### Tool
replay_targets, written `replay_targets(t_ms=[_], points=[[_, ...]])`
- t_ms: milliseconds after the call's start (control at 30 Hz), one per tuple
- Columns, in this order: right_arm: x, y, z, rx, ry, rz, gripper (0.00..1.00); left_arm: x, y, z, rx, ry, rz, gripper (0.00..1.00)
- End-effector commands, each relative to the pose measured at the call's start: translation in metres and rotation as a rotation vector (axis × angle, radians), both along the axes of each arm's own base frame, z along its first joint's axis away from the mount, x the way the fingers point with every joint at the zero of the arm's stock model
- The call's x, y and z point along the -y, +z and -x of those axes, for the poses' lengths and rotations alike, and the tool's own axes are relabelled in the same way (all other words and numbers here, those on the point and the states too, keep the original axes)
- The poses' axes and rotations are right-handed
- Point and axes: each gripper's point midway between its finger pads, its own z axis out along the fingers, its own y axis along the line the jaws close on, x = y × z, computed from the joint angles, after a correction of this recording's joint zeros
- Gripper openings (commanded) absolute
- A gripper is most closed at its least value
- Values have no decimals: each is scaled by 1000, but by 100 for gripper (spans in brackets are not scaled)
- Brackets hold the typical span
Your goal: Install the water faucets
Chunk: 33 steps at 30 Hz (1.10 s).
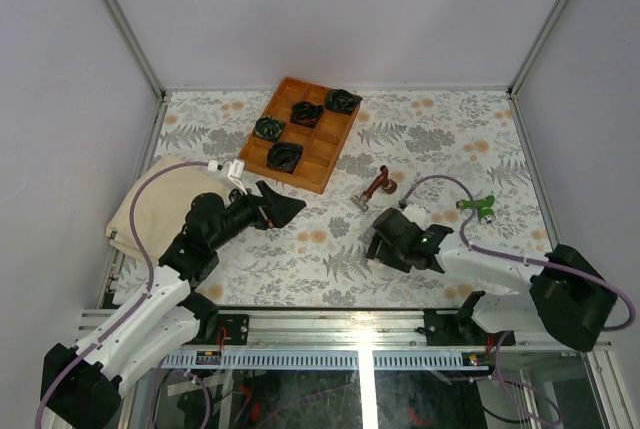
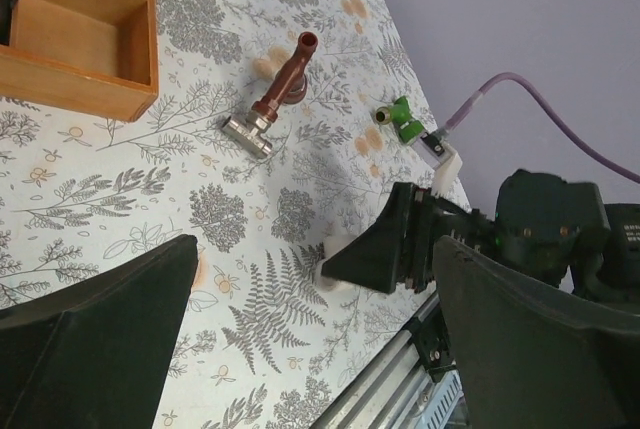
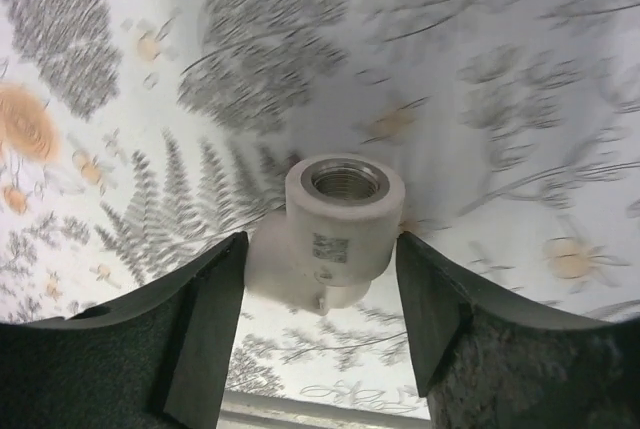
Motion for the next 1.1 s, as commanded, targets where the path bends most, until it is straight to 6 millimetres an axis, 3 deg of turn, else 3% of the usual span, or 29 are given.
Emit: replay_targets(t_ms=[0, 100, 200, 367, 433, 533, 567, 667, 833, 1067], points=[[-34, 10, 8, -10, 33, 32, 72, 5, -5, 3, -25, -27, 22, 100], [-73, 41, -2, 38, 179, -17, 82, 6, -7, 3, -33, -30, 17, 100], [-99, 75, -15, 134, 308, -78, 87, 6, -10, 3, -43, -30, 12, 100], [-124, 95, -11, 183, 503, -193, 87, 6, -13, 3, -53, -31, 13, 100], [-109, 96, -20, 224, 503, -93, 87, 7, -13, 3, -54, -32, 10, 100], [-62, 93, -44, 370, 550, 192, 87, 6, -16, 4, -66, -33, 3, 100], [-48, 87, -50, 411, 595, 258, 92, 6, -18, 4, -73, -35, 4, 100], [-28, 72, -70, 397, 630, 178, 95, 9, -19, 7, -80, -52, 27, 100], [-43, 70, -70, 341, 709, -58, 97, 11, -21, 8, -89, -60, 24, 100], [-60, 53, -45, 181, 649, -232, 89, 12, -24, 9, -94, -69, 20, 100]])
